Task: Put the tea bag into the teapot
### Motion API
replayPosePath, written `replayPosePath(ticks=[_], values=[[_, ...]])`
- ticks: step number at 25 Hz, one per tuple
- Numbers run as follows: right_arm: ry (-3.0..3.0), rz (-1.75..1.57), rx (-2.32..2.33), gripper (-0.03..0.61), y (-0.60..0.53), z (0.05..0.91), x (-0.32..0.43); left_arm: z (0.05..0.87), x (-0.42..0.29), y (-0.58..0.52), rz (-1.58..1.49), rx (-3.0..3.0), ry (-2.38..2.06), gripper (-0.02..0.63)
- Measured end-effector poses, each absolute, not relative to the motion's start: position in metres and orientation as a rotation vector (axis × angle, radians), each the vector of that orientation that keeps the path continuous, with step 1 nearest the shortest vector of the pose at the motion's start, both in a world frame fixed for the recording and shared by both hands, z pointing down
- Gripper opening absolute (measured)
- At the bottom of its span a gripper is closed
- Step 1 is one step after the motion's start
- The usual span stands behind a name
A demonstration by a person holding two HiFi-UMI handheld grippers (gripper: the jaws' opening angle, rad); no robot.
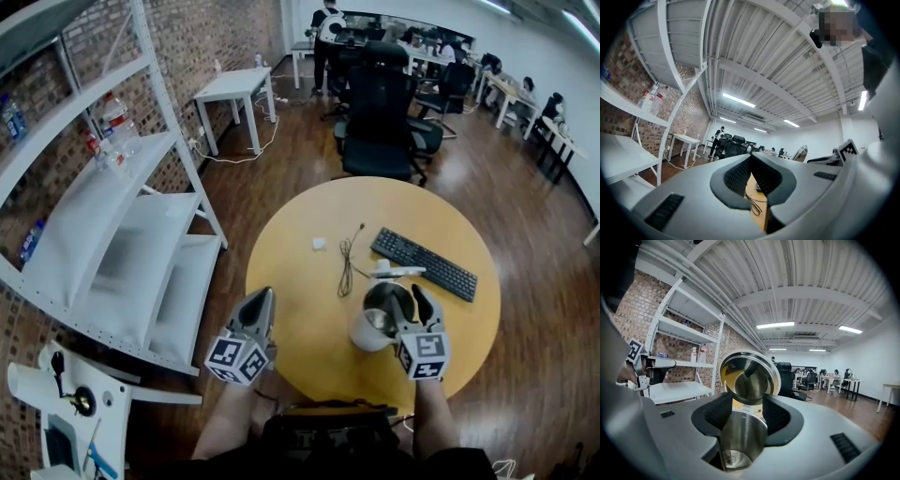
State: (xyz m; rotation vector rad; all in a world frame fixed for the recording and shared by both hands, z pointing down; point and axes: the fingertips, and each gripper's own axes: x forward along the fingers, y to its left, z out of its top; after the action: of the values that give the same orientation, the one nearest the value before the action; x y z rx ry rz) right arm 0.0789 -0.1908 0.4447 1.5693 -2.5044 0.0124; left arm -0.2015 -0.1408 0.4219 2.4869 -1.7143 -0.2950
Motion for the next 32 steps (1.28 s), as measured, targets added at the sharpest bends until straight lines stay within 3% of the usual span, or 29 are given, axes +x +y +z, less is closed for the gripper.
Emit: replayPosePath(ticks=[8, 23, 32], values=[[-2.452, 0.019, 1.704, 0.202, -0.186, 0.436, 0.122, 0.419, -0.197, -0.149, -0.279, 2.525, -1.679, -0.006], [-2.255, 0.154, 2.18, 0.202, -0.145, 0.431, 0.269, 0.414, -0.195, -0.153, -0.239, 2.583, -1.647, -0.006], [-2.241, 0.201, 2.298, 0.101, -0.101, 0.438, 0.288, 0.421, -0.203, -0.129, -0.267, 2.53, -1.684, -0.006]])
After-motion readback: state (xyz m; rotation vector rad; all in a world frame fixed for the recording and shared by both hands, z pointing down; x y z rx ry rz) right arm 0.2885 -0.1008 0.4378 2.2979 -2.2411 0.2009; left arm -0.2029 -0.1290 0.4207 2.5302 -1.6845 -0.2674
